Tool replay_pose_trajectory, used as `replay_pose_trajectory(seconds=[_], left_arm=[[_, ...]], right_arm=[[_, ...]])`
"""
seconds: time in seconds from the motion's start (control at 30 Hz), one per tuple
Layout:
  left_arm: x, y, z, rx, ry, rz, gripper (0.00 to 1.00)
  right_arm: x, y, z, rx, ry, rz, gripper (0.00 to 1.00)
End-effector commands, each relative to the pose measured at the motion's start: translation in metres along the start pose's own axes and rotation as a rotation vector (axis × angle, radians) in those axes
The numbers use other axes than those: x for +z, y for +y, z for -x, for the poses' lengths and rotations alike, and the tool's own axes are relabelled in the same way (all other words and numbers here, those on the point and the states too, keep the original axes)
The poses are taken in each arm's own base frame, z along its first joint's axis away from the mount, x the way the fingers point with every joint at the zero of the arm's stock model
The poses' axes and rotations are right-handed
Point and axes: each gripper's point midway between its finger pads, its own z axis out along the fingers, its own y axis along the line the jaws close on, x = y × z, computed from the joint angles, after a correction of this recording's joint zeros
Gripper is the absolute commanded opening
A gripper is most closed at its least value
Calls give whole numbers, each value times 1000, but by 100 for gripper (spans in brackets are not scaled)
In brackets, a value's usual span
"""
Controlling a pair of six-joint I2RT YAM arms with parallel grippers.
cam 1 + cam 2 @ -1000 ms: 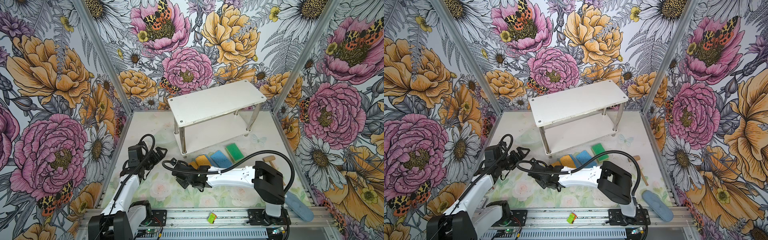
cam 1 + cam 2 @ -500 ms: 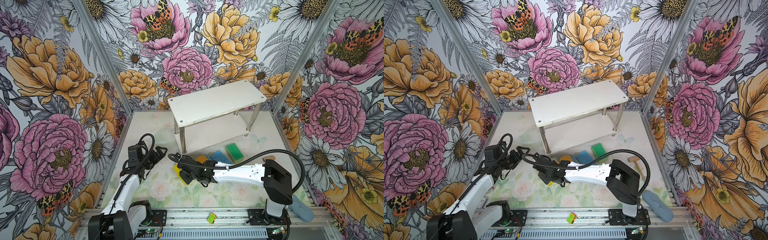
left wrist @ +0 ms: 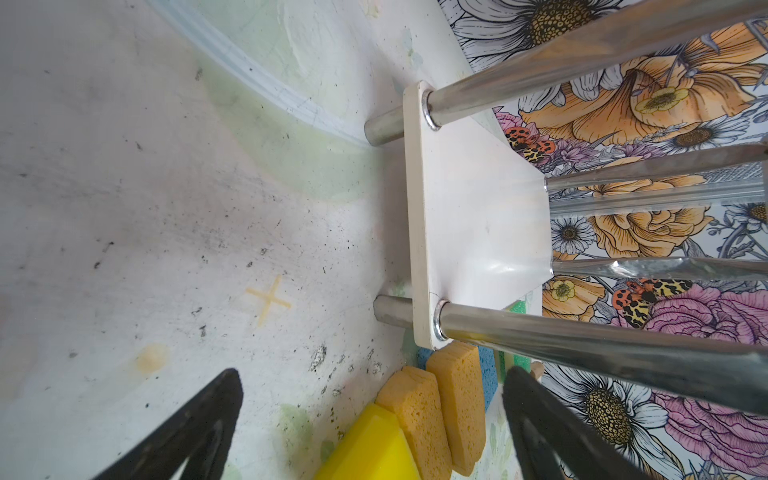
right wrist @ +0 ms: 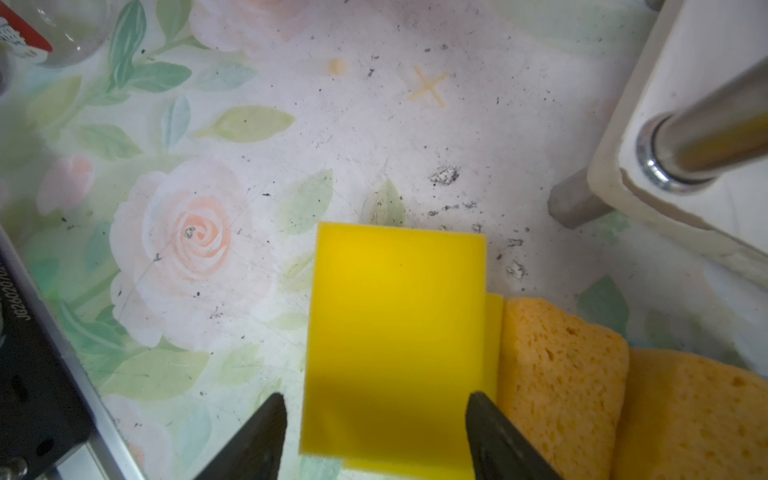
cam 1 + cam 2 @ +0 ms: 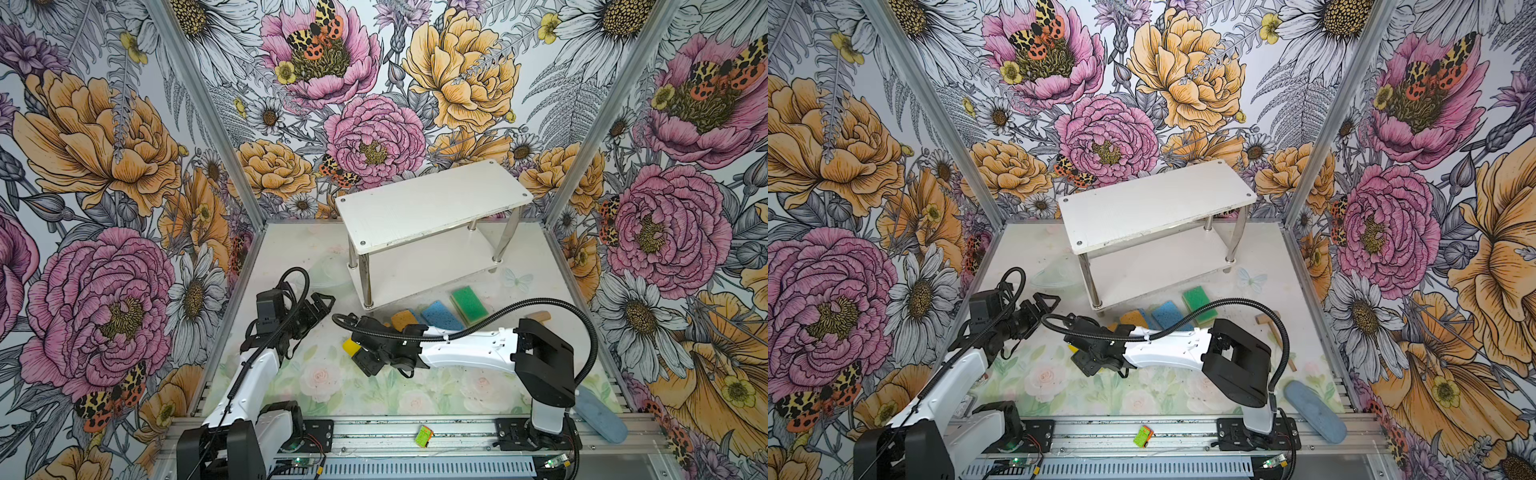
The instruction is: Place and organize the cleaning sponges onto the shelf
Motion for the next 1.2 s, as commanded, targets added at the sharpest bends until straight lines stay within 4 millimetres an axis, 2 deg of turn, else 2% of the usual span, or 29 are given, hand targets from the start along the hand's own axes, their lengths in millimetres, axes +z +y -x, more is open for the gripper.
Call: replay_pose_trajectory(seconds=[0.0, 0.37, 0.77, 1.17], left_arm=[[0, -6, 5, 14, -10, -27, 99], [1, -4, 5, 12, -6, -24, 99], [2, -4, 5, 11, -8, -21, 99], [1, -4, 5, 10, -5, -23, 99]], right_arm=[[3, 8, 5, 8, -1, 15, 76], [7, 9, 4, 19, 7, 17, 84], [-10, 1, 14, 17, -39, -14, 93], [-16, 3, 19, 14, -56, -8, 95]])
